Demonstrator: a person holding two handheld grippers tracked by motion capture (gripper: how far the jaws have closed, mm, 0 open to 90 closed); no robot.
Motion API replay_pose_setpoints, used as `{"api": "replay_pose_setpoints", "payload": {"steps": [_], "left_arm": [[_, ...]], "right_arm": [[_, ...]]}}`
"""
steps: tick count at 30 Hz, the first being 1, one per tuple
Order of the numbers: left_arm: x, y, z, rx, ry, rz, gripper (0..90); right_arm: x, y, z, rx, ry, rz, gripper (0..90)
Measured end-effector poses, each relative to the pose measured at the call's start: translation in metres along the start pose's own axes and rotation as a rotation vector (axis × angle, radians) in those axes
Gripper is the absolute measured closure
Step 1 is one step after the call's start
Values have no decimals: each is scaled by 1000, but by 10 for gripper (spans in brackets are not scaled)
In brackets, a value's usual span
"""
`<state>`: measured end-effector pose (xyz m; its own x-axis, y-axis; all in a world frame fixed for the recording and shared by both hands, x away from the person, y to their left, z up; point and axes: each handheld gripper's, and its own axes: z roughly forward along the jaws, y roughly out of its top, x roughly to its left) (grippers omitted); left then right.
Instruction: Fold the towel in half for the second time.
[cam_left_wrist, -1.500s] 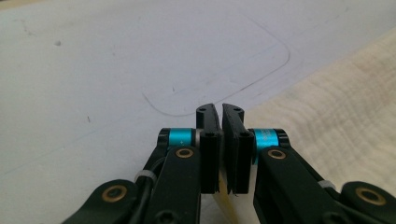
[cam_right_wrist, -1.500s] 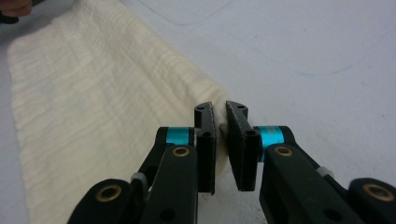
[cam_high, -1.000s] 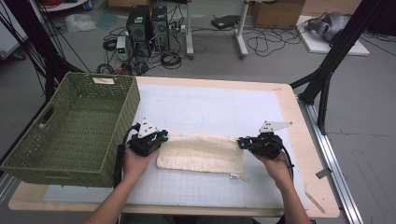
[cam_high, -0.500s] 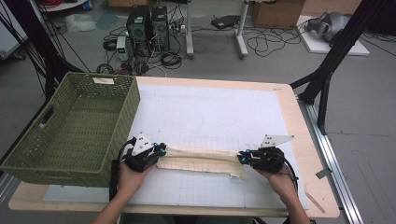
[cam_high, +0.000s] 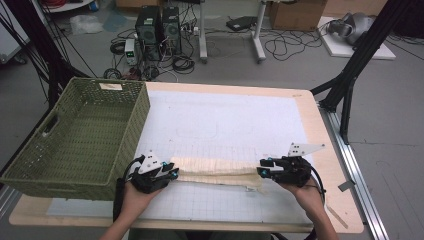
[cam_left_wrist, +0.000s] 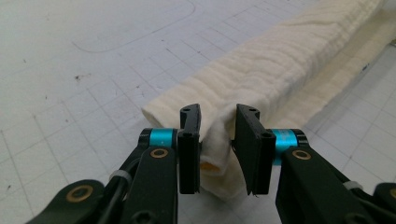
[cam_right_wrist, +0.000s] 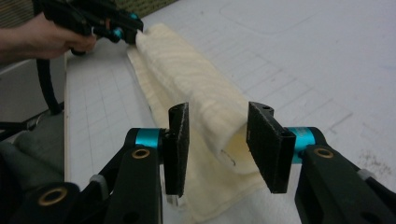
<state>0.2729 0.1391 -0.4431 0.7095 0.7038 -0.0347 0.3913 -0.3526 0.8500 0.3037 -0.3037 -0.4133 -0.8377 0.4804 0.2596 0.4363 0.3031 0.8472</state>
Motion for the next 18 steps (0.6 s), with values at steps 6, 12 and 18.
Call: {"api": "replay_pose_setpoints", "payload": {"steps": [6, 12, 18], "left_arm": [[-1, -6, -1, 12, 0, -2, 708], [-2, -6, -2, 10, -4, -3, 708], [-1, 2, -9, -21, 1, 7, 708]], "right_arm": [[3, 7, 11, 3, -4, -3, 602], [4, 14, 17, -4, -20, -9, 655], [5, 18, 16, -2, -39, -13, 678]]}}
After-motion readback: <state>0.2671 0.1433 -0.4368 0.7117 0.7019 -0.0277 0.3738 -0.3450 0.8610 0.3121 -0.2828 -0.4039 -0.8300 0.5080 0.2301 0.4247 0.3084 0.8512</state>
